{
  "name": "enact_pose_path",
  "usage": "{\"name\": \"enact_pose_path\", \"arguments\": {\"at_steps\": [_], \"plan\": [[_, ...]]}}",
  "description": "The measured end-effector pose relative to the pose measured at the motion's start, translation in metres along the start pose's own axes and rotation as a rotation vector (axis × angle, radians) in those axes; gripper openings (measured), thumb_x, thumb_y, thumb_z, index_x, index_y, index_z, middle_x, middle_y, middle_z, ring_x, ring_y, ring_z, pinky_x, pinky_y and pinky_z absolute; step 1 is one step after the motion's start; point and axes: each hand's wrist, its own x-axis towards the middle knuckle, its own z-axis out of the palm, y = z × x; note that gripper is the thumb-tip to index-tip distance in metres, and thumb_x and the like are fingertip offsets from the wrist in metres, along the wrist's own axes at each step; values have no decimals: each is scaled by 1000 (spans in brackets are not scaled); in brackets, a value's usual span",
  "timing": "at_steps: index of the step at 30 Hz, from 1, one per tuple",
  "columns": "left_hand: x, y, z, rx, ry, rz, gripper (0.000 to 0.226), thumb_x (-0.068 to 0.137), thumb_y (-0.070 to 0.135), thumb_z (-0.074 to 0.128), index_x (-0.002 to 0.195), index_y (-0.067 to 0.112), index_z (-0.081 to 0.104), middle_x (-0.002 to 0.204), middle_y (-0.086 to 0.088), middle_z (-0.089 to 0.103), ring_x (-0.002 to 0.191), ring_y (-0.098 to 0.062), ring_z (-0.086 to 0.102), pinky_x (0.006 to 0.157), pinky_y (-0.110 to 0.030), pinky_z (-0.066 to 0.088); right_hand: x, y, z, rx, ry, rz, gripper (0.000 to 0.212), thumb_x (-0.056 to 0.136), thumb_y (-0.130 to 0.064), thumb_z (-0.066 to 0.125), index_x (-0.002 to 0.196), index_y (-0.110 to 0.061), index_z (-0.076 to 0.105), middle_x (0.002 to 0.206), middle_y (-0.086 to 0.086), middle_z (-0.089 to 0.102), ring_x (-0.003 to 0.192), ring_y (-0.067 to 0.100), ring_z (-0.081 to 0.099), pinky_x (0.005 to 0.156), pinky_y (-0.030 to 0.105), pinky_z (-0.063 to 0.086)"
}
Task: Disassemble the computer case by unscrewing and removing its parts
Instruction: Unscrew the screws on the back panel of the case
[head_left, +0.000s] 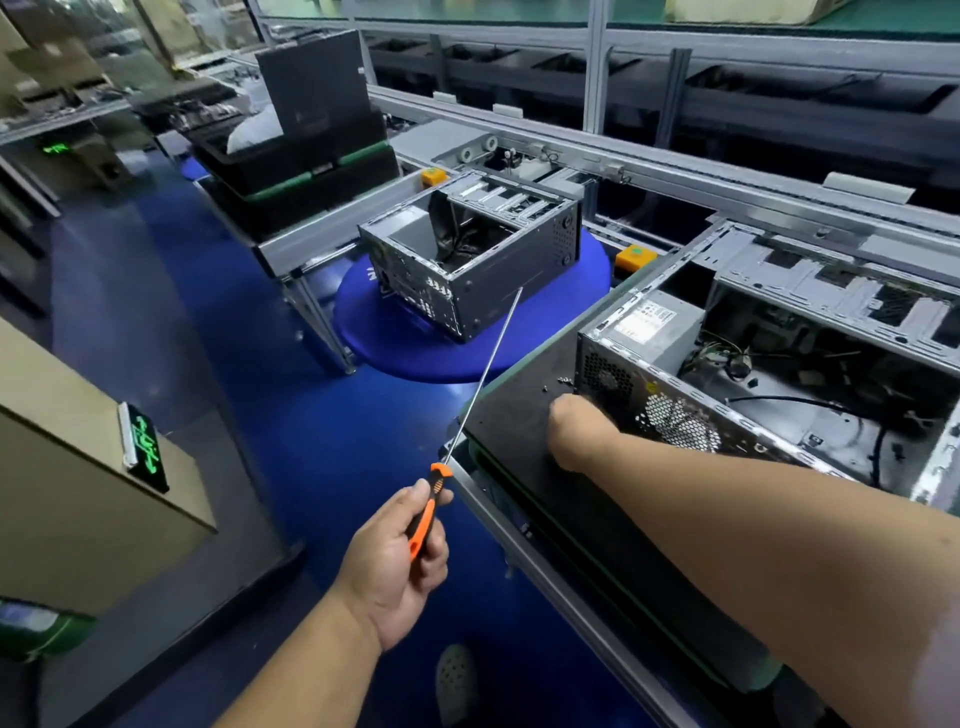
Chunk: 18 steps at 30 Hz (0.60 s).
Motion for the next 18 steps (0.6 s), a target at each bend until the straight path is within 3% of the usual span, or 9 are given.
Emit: {"name": "enact_pose_path", "arguments": {"at_steps": [3, 5, 6, 9, 14, 18], "plan": [[32, 27, -2, 22, -86, -1, 38, 96, 41, 61, 103, 7, 75, 63, -10, 45, 50, -17, 31, 54, -34, 17, 17, -24, 2, -27, -29, 28, 17, 96, -9, 57, 101, -5, 73, 100, 12, 71, 85, 29, 66, 54, 24, 35], [55, 47, -7, 41, -131, -7, 38, 93, 42, 62, 102, 8, 77, 63, -10, 45, 51, -17, 30, 56, -36, 16, 36, -29, 9, -271, -35, -90, 21, 94, -12, 57, 73, -8, 58, 77, 6, 59, 65, 23, 56, 55, 28, 37], [67, 57, -9, 50, -154, -10, 38, 94, 42, 62, 102, 9, 78, 63, -10, 45, 51, -17, 31, 56, -36, 16, 43, -30, 11, -233, -8, -59, 23, 93, -12, 55, 71, -9, 49, 79, 6, 54, 69, 23, 55, 63, 30, 39], [102, 83, -16, 70, -220, -28, 37, 97, 40, 60, 106, 8, 77, 63, -8, 47, 50, -16, 34, 57, -36, 15, 60, -31, 21, -537, 66, -325, 14, 97, -11, 40, 93, -15, 52, 108, 15, 53, 104, 34, 55, 87, 39, 46], [151, 103, -14, 143, -311, -69, 37, 107, 35, 51, 113, 2, 67, 62, -10, 46, 50, -16, 33, 51, -30, 22, 59, -19, 44, -538, 213, -375, 26, 88, -1, 36, 102, -17, 51, 110, 9, 50, 100, 31, 47, 82, 39, 41], [174, 103, 1, 204, -400, -114, 35, 109, 37, 49, 114, 7, 67, 65, -11, 49, 52, -16, 38, 51, -29, 26, 61, -9, 45, -491, 268, -390, 27, 93, -11, 28, 103, -21, 51, 111, 3, 49, 104, 26, 44, 88, 36, 42]]}}
